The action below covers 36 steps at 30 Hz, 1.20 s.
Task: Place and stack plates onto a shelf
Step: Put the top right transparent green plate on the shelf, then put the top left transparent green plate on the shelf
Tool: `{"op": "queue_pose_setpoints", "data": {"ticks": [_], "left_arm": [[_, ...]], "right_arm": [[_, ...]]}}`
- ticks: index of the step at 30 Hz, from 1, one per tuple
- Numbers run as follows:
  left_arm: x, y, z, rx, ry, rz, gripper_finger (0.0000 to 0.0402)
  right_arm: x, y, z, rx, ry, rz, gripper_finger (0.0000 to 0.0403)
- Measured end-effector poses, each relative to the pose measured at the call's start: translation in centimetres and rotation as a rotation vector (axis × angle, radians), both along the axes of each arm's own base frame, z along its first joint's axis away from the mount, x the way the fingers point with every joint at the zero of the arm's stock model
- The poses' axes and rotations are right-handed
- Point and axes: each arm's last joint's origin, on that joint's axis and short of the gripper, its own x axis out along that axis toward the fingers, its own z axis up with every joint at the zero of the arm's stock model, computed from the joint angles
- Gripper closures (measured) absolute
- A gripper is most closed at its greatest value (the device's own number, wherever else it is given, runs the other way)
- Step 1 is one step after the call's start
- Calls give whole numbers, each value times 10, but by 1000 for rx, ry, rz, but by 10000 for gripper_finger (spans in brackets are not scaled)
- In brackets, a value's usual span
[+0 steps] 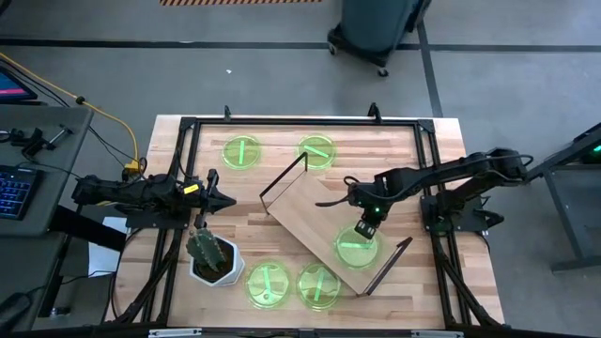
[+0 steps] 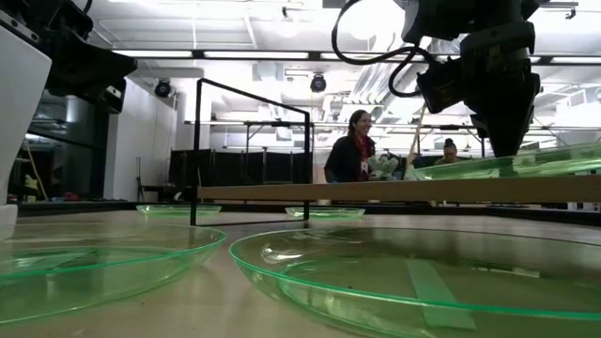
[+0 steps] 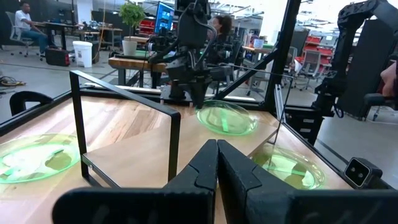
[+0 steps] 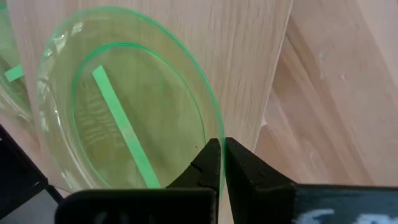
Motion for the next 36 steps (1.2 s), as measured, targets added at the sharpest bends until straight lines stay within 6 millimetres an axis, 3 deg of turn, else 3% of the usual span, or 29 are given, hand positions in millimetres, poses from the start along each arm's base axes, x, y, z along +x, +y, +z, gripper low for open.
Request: {"op": "queue_pose_setpoints", "data": {"ticks": [7, 15, 19, 24, 29, 32, 36], "left_arm": [[0, 0, 0, 0, 0, 0, 401], [0, 0, 0, 0, 0, 0, 401], [0, 0, 0, 0, 0, 0, 401], [0, 0, 0, 0, 0, 0, 401], [0, 0, 0, 0, 0, 0, 401], [0, 0, 0, 0, 0, 0, 401], [0, 0, 0, 0, 0, 0, 401]], "right_arm": [[1, 0, 0, 5, -9, -5, 392], [1, 0, 1, 3, -2, -23, 293], [1, -2, 19, -24, -15, 20, 261], [-14, -18, 47, -191, -65, -22, 251], [-43, -41, 38, -193, -61, -179, 251], [-51, -53, 37, -180, -179, -307, 252], [-44, -66, 50, -201, -531, -516, 252]]}}
